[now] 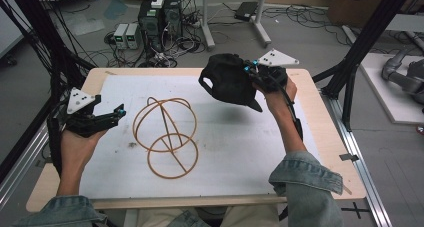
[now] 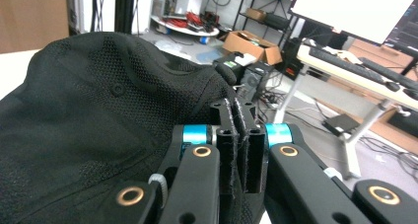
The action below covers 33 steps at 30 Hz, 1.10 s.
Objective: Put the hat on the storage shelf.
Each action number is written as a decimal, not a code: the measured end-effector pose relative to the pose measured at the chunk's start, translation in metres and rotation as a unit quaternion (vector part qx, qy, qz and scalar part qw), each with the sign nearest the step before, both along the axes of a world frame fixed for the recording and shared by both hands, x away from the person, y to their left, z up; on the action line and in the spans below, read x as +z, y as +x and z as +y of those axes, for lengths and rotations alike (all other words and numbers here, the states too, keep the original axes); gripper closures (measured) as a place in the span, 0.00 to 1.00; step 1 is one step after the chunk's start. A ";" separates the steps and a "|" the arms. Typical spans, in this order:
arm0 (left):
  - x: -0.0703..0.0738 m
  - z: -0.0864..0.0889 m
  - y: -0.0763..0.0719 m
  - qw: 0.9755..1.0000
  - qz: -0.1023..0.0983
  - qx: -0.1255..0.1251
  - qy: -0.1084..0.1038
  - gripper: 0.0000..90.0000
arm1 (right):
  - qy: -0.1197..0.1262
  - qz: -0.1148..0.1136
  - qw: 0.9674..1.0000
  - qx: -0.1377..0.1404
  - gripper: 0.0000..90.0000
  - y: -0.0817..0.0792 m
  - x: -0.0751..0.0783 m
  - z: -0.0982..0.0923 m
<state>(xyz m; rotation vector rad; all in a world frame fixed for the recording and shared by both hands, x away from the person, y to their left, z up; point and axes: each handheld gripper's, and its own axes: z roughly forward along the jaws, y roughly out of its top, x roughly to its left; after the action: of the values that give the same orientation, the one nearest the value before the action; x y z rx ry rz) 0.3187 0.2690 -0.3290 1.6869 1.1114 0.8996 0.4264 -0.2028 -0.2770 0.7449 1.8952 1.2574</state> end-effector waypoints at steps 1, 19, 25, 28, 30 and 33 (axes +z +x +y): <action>0.000 0.000 0.000 1.000 0.000 0.000 0.000 0.25 | 0.003 -0.002 1.000 0.003 0.99 0.002 0.001 0.000; -0.001 0.001 0.001 1.000 0.001 -0.001 -0.001 0.25 | 0.062 0.000 0.997 0.051 0.99 0.010 0.020 0.019; 0.000 0.000 0.000 1.000 0.001 -0.001 0.000 0.25 | 0.061 -0.008 0.996 0.064 0.99 0.003 0.030 0.028; 0.000 0.000 0.000 1.000 0.000 -0.001 0.000 0.25 | 0.067 -0.009 0.995 0.073 0.99 0.001 0.035 0.032; 0.000 0.000 0.000 1.000 0.000 -0.001 0.000 0.25 | 0.069 -0.015 0.994 0.080 0.99 -0.001 0.037 0.035; -0.001 0.001 0.001 1.000 0.002 0.002 -0.003 0.25 | 0.076 -0.018 0.992 0.096 0.99 -0.007 0.045 0.041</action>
<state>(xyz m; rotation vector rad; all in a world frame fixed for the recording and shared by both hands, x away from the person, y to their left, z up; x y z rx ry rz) 0.3192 0.2698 -0.3300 1.6831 1.1183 0.8958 0.4197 -0.1616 -0.2323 0.6244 1.8926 1.5376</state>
